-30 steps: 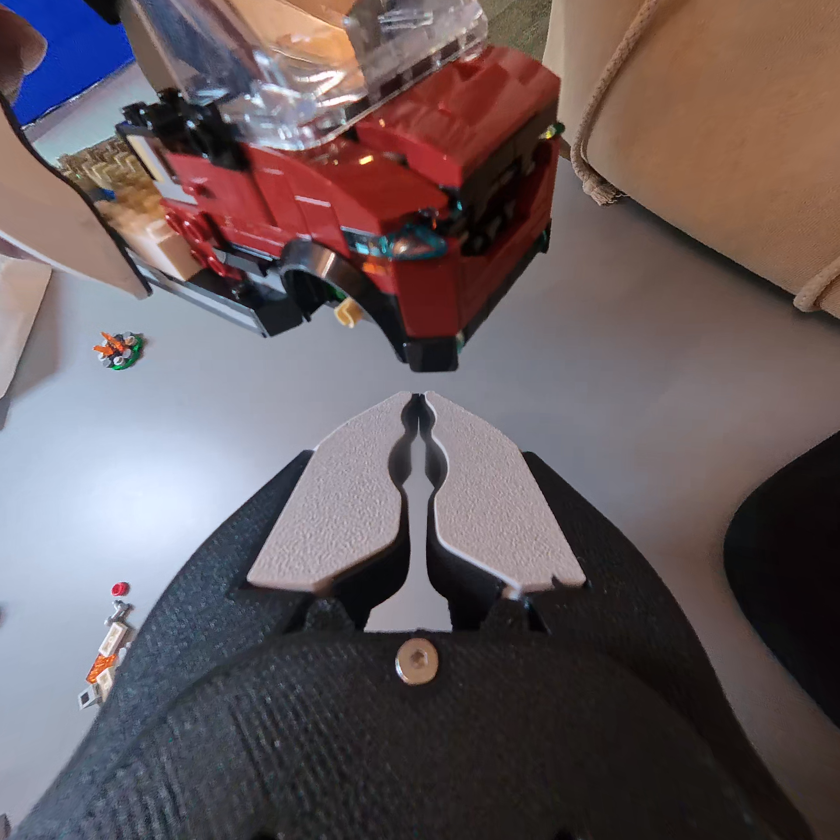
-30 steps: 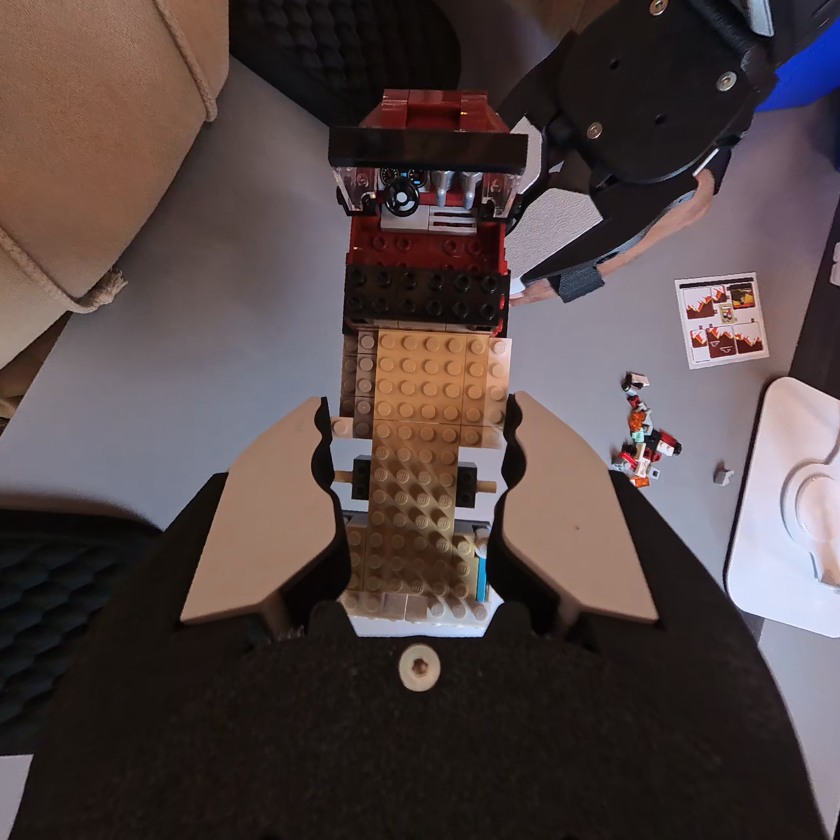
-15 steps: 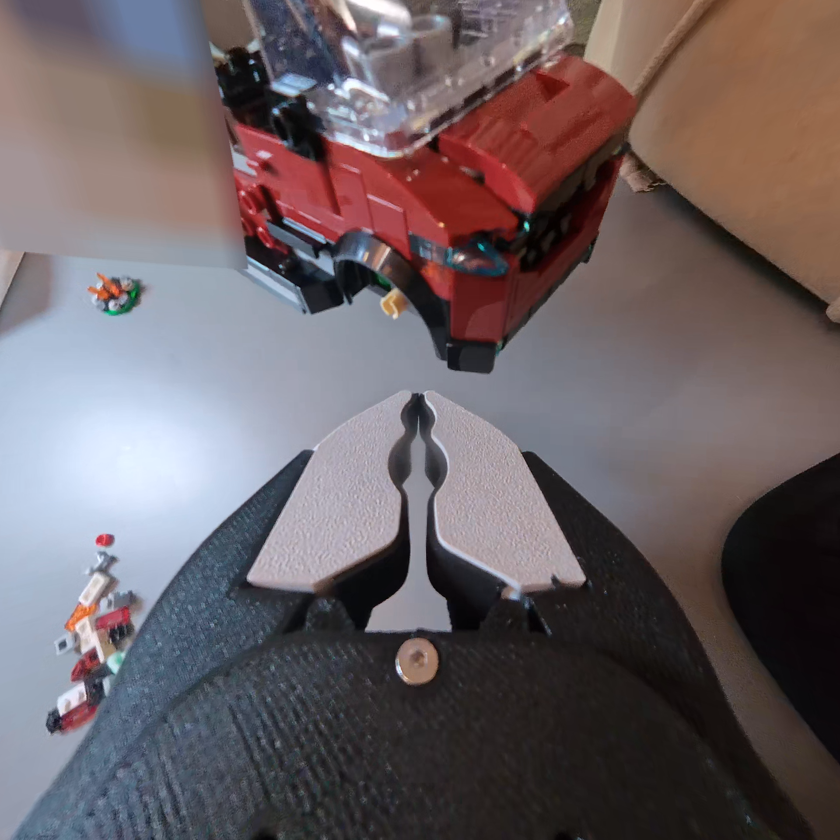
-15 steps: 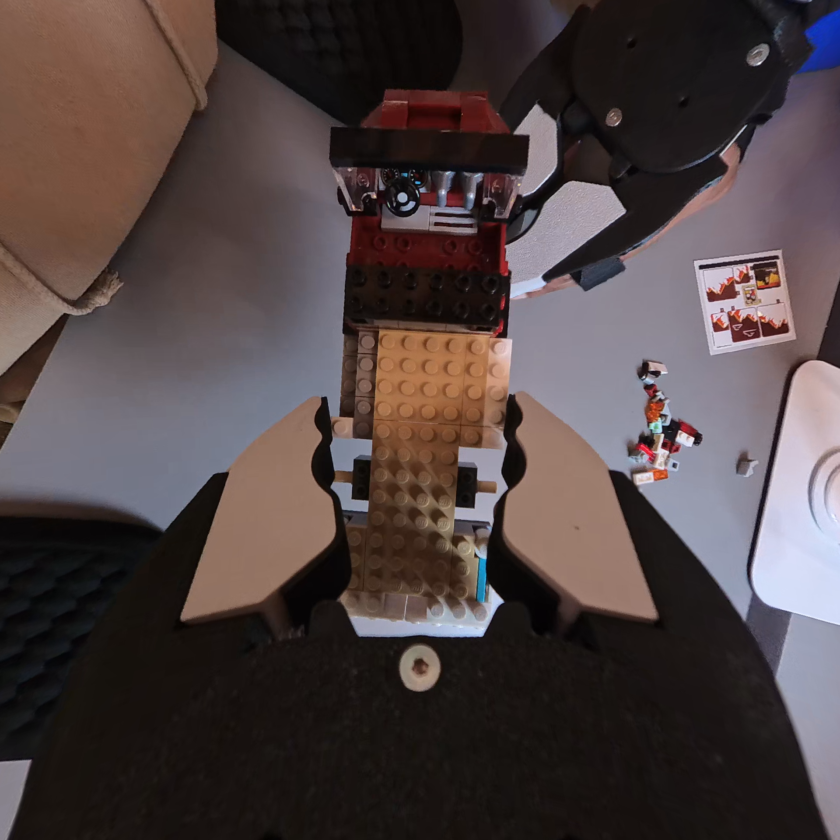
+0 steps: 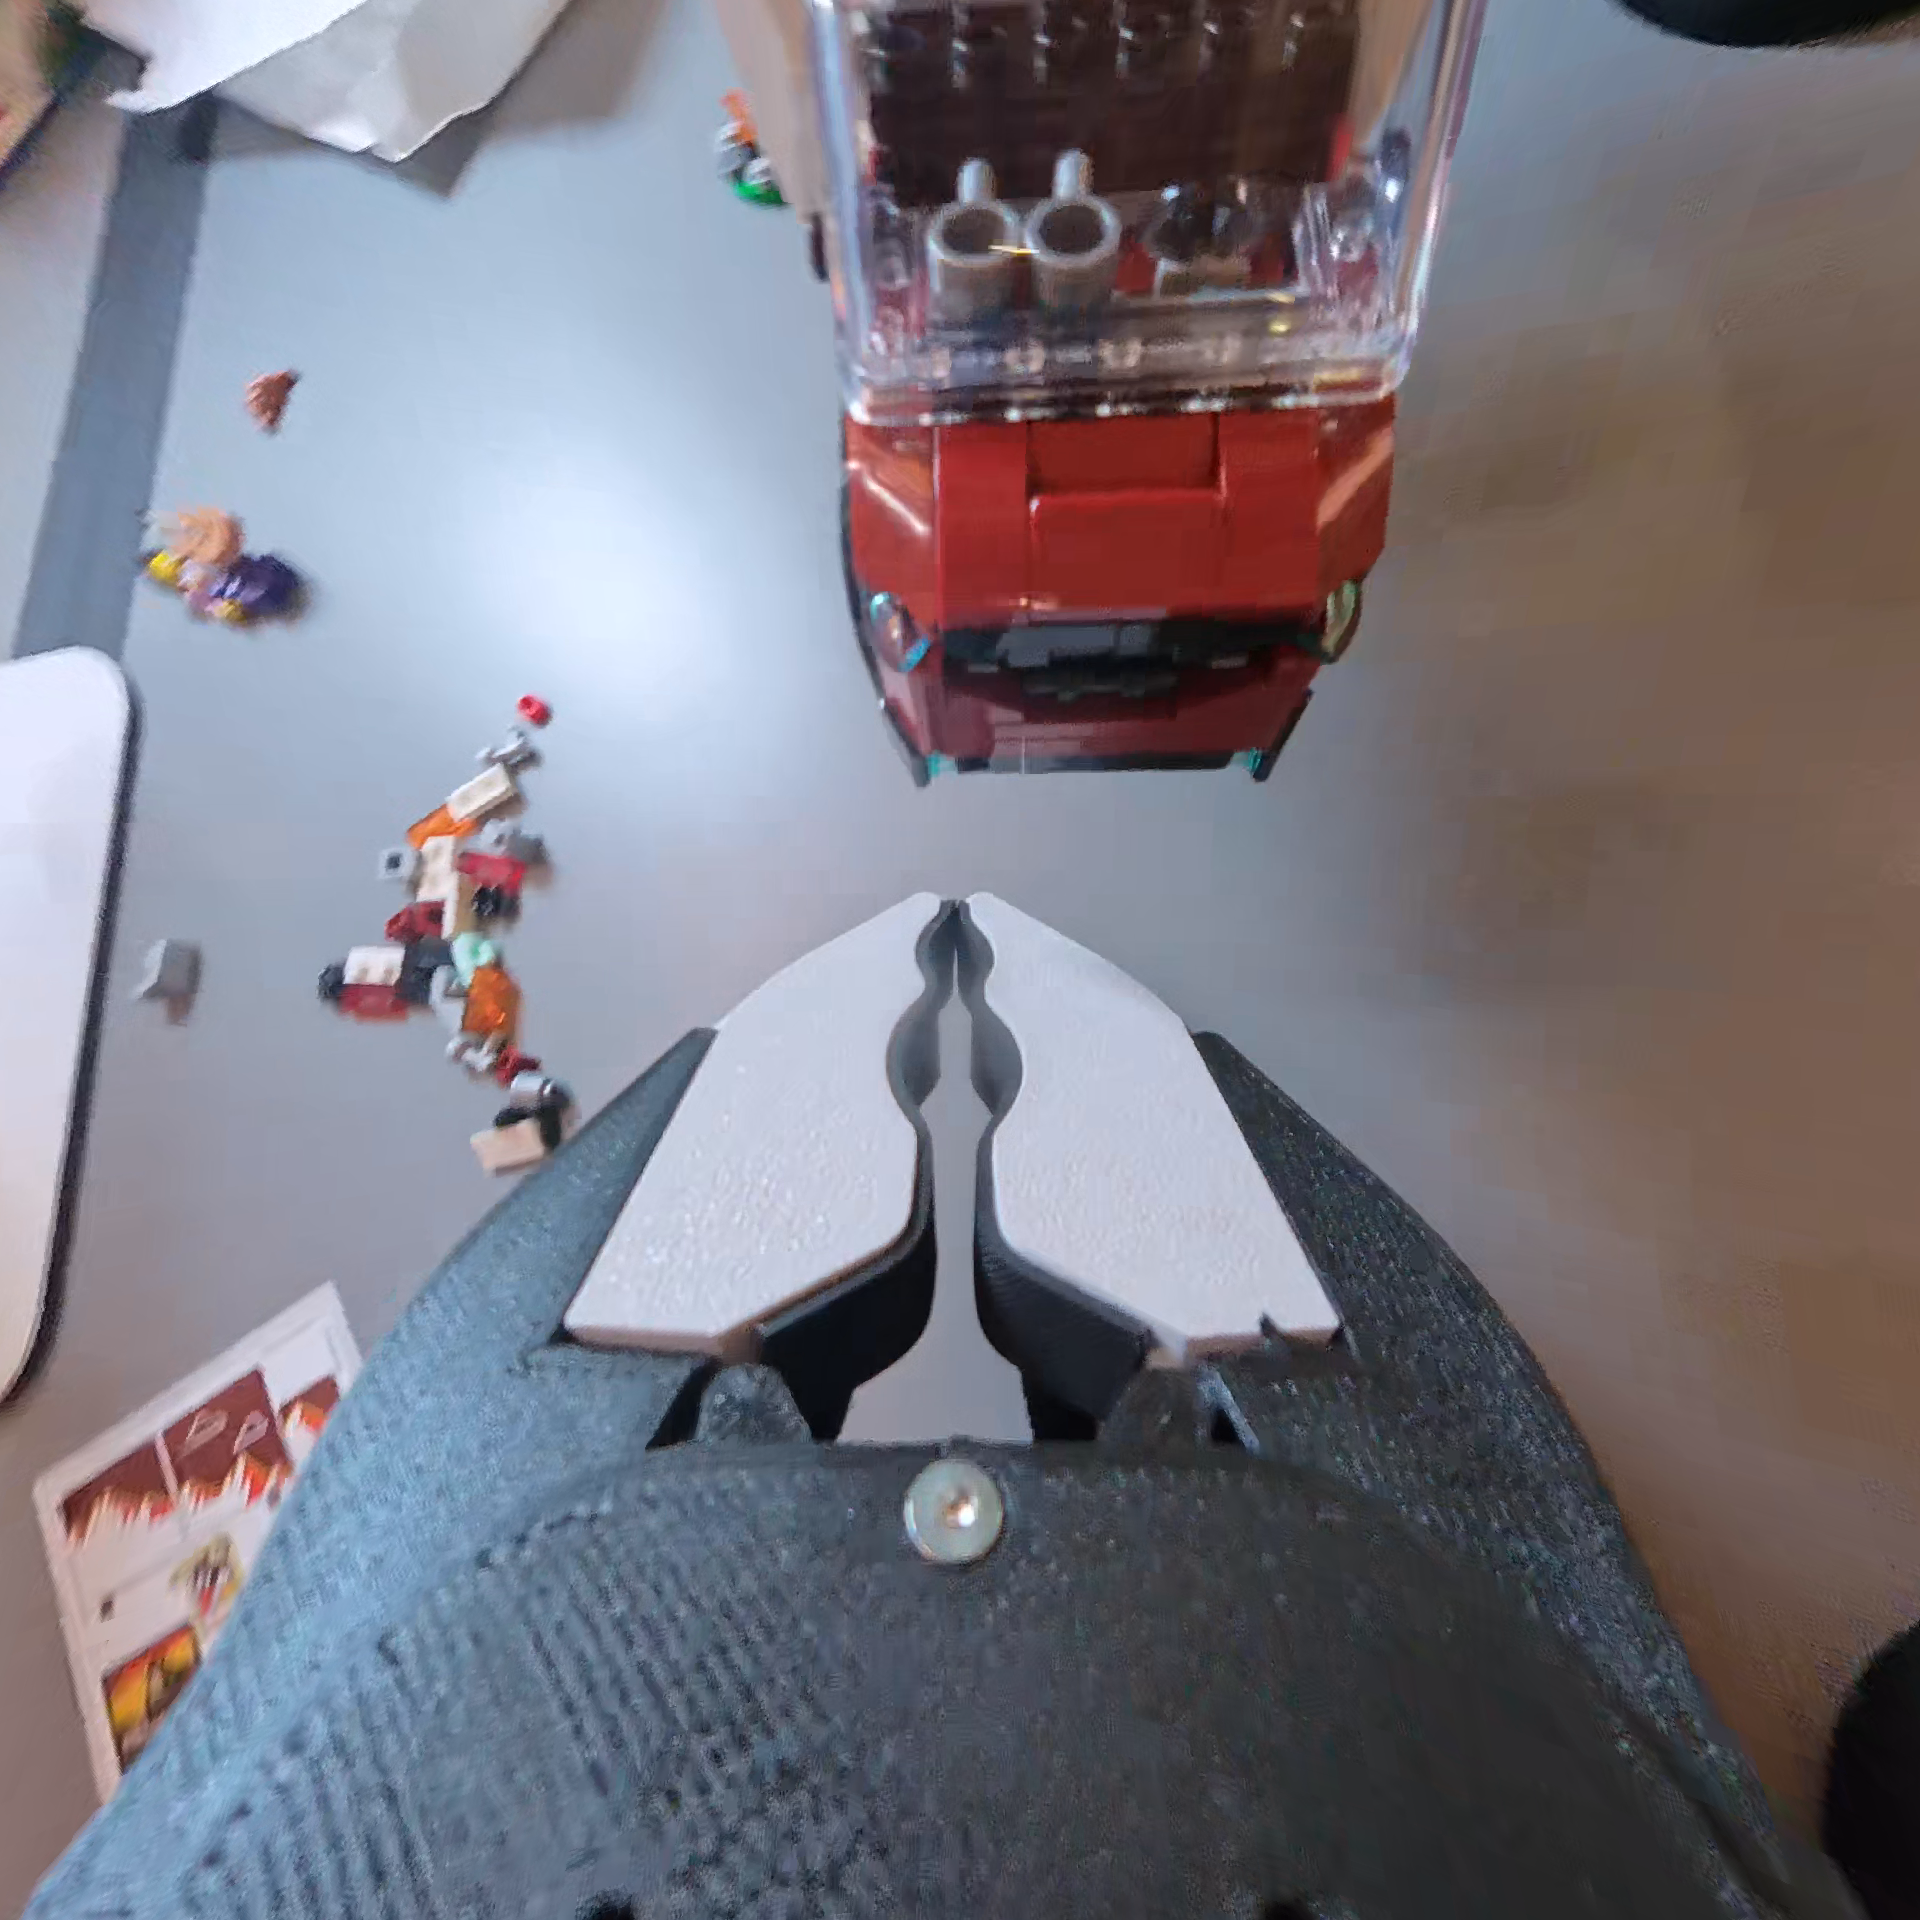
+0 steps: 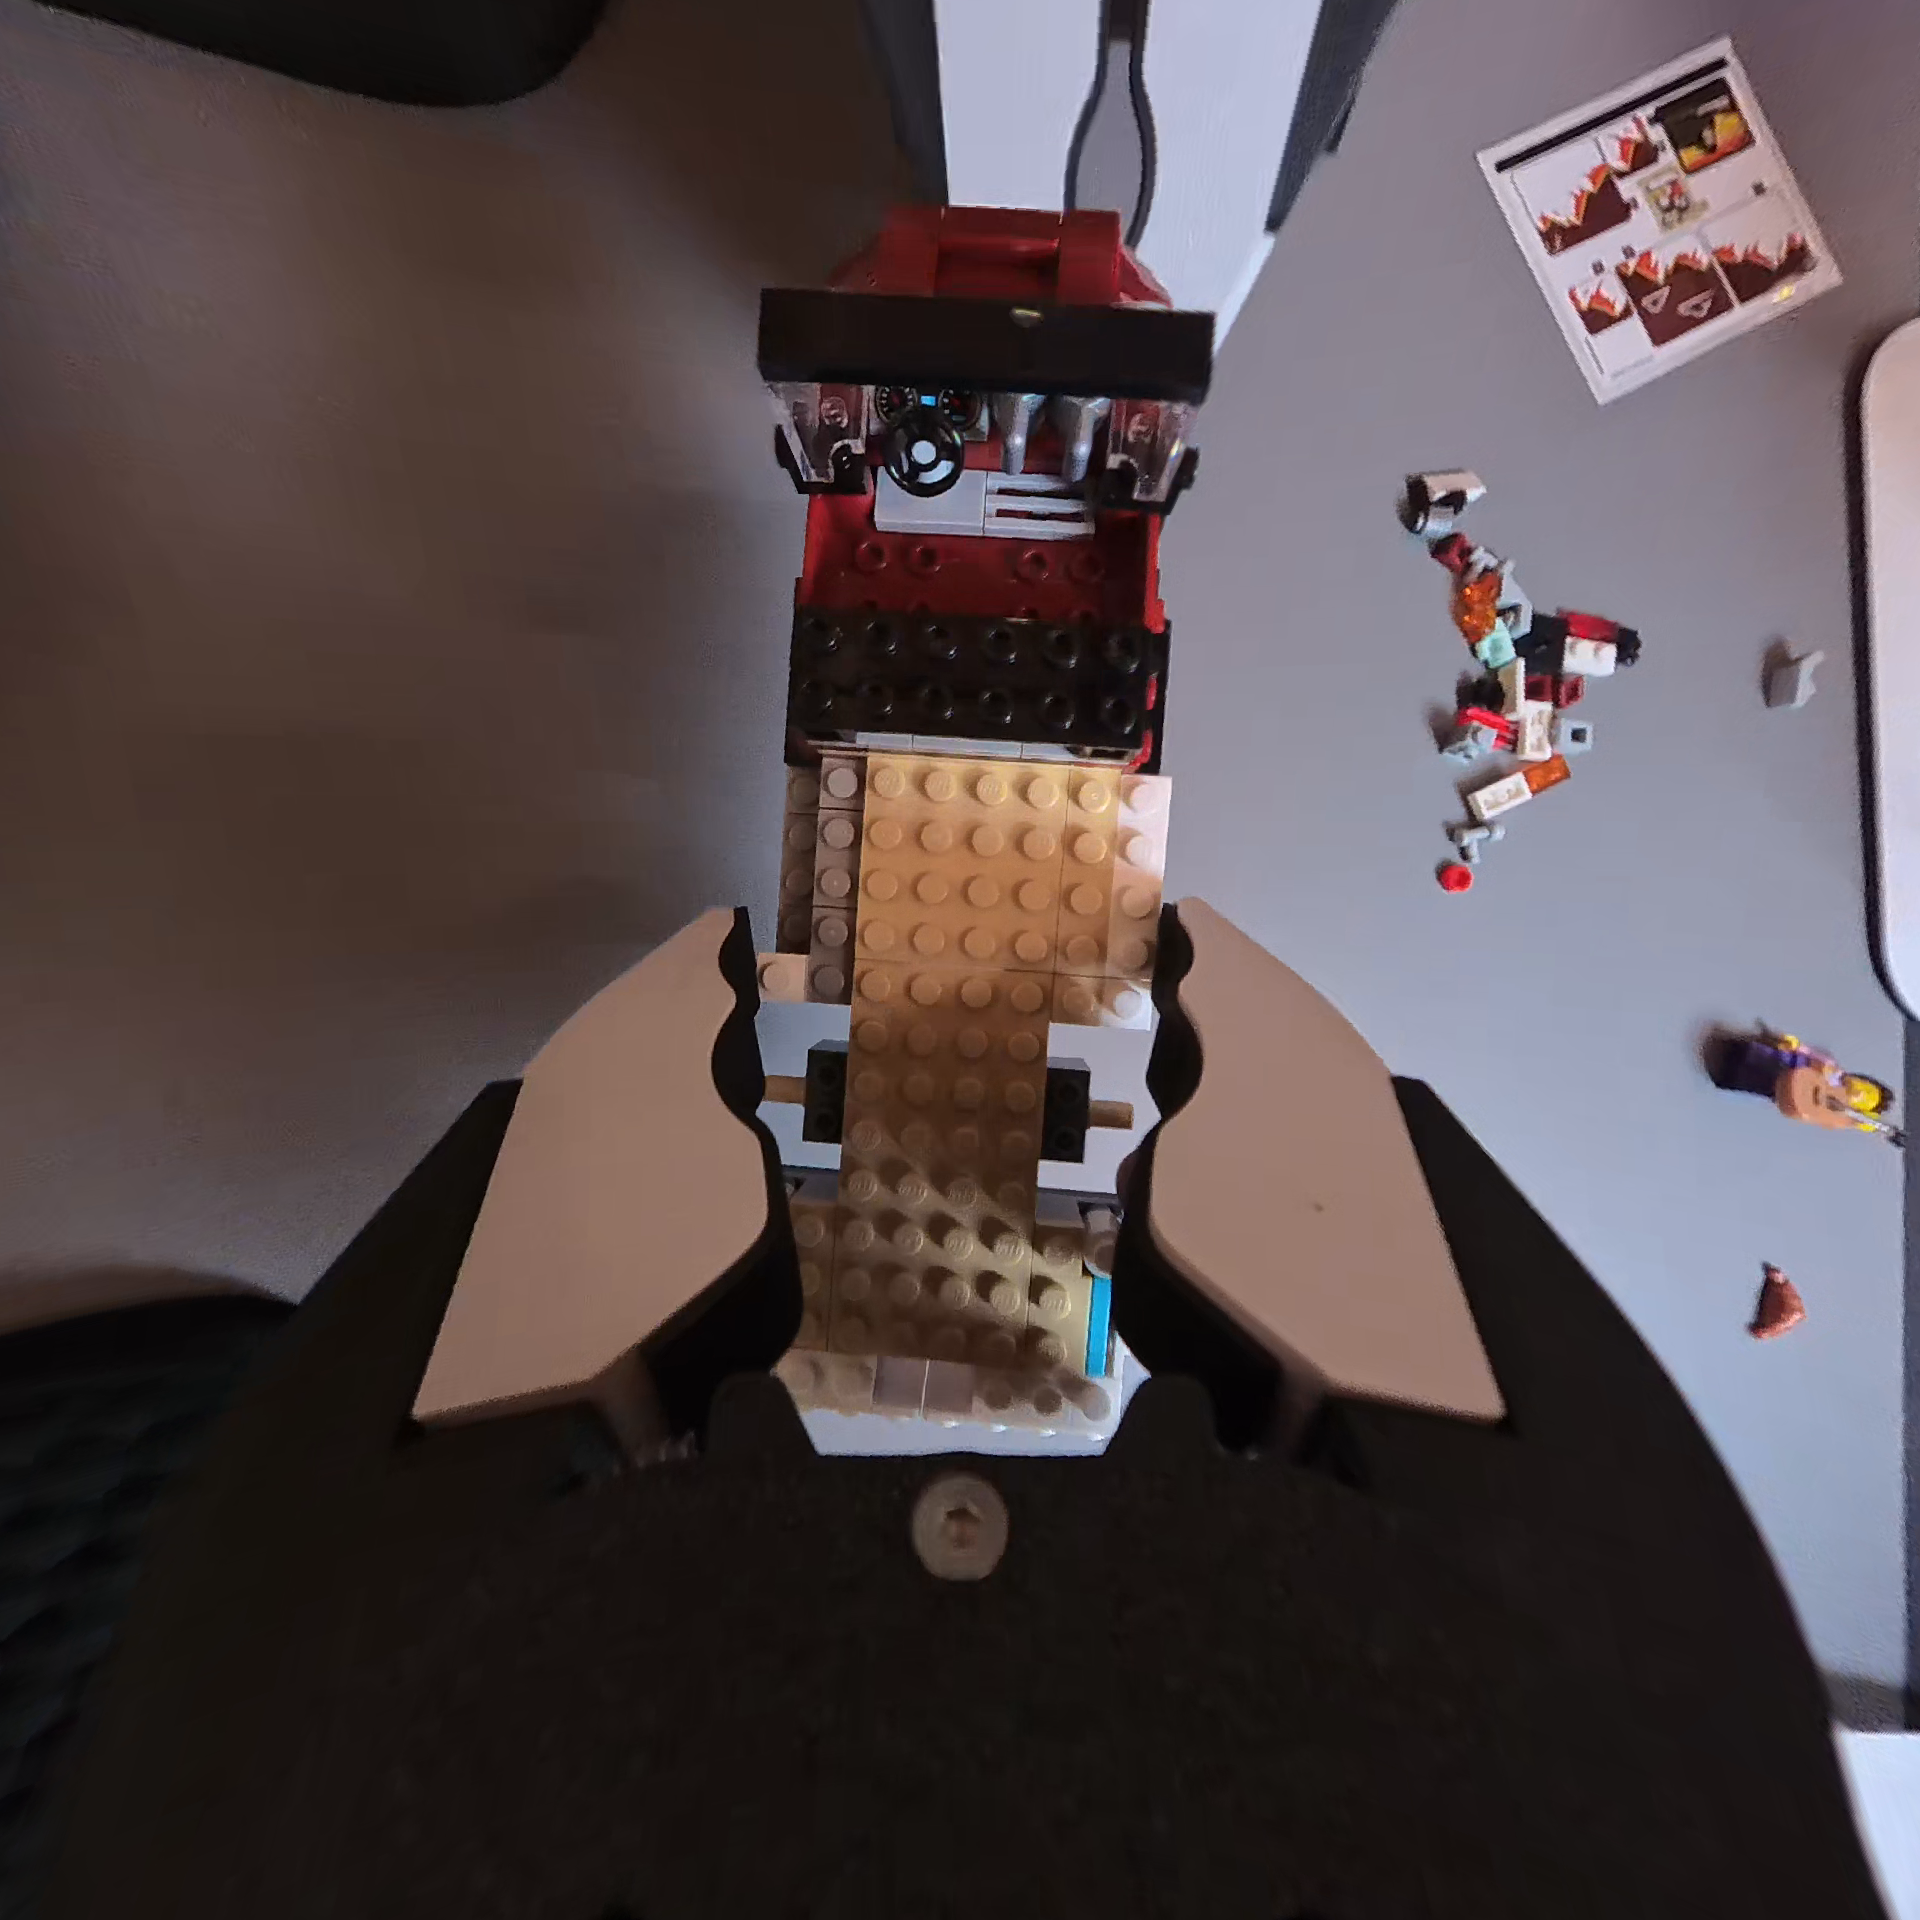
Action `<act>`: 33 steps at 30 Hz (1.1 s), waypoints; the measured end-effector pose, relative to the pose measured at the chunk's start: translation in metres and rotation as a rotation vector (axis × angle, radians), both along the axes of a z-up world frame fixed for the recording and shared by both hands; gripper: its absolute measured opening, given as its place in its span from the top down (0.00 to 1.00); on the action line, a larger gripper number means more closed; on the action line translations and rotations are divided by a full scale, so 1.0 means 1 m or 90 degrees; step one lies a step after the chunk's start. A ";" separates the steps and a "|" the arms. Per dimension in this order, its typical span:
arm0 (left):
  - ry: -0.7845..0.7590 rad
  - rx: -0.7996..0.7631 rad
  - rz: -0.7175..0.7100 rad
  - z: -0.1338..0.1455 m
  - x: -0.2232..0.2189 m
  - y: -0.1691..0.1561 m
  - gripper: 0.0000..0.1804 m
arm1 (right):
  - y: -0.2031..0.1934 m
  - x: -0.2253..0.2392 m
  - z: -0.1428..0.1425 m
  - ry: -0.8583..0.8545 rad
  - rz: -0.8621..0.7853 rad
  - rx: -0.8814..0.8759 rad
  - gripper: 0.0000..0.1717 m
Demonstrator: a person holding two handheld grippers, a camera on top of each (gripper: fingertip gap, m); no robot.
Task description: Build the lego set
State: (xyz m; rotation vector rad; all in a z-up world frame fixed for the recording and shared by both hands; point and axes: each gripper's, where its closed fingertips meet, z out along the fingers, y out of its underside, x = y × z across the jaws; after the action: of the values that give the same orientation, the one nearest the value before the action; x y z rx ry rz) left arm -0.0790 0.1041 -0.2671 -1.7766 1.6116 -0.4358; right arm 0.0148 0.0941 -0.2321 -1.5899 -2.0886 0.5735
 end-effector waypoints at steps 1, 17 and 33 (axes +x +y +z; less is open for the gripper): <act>0.000 0.009 0.036 0.000 -0.003 0.005 1.00 | 0.002 0.001 -0.004 0.000 -0.011 -0.008 0.57; -0.042 0.035 0.285 0.000 -0.023 -0.001 1.00 | 0.009 -0.015 -0.059 -0.016 -0.032 -0.118 0.57; -0.265 -0.084 0.102 0.026 0.022 -0.036 0.66 | -0.023 -0.023 -0.033 0.119 0.043 -0.244 0.57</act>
State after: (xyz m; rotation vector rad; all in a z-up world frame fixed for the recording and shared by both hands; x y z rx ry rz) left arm -0.0573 0.0684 -0.2411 -1.7519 1.1665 -0.7910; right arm -0.0078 0.0708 -0.2655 -1.5916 -1.9807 1.1567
